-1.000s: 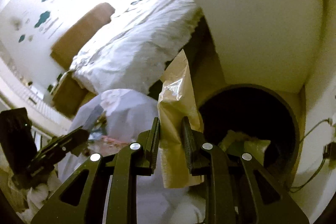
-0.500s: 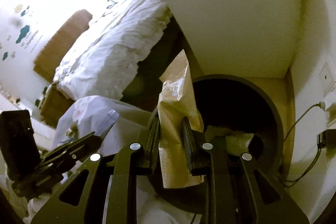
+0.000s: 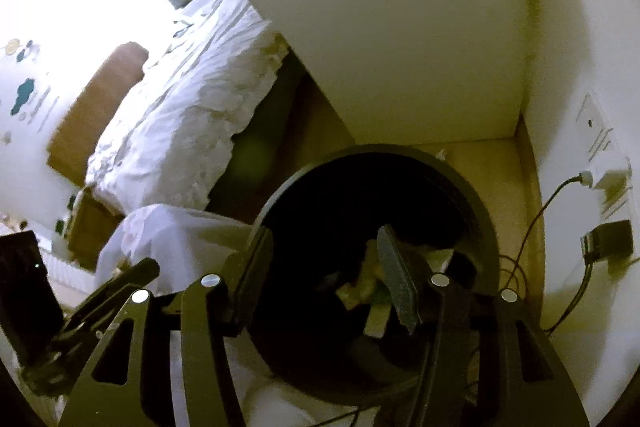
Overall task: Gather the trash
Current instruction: 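Grasp the brown bottle with the left tool while the right tool grasps the clear tray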
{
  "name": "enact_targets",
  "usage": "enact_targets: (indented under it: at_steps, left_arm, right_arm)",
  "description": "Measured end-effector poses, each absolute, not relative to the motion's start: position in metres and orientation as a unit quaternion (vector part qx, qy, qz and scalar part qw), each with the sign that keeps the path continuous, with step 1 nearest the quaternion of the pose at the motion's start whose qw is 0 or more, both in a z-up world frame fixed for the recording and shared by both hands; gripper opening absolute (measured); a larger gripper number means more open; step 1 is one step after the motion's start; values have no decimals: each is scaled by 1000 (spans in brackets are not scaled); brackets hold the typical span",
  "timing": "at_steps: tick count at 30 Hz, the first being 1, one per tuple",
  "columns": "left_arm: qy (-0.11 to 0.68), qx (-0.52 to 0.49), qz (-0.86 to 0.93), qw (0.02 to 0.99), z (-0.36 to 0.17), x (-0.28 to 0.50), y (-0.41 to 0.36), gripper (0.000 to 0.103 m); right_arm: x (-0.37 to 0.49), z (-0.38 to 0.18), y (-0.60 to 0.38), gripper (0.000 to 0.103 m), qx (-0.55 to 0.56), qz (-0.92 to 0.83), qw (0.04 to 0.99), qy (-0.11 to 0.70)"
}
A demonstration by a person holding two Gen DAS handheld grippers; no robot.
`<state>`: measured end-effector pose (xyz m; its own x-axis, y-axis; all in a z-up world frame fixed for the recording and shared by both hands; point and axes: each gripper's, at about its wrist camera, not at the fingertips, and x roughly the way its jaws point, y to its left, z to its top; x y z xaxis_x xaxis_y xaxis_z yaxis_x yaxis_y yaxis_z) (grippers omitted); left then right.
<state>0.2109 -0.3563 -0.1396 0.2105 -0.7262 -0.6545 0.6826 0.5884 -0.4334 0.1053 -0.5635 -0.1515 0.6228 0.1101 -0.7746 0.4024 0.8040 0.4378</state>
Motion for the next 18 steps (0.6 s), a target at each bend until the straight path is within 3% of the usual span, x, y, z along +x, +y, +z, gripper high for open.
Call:
enact_targets:
  at_steps: [7, 9, 12, 14, 18]
  left_arm:
    - [422, -47, -413, 806, -127, 207, -292, 71]
    - [415, -52, -397, 817, -125, 206, -266, 77]
    - [406, -49, -376, 832, -122, 205, -232, 77]
    - [403, -37, -362, 840, -124, 205, -203, 77]
    - [390, 27, -334, 857, -130, 208, -149, 80]
  right_arm:
    - [114, -136, -515, 55, 272, -34, 858, 435]
    - [120, -131, -496, 55, 256, -10, 860, 441]
    - [132, -122, -458, 55, 205, 43, 867, 452]
    - [139, -116, -425, 72, 153, 90, 870, 460]
    - [149, -111, -361, 73, 33, 172, 864, 472]
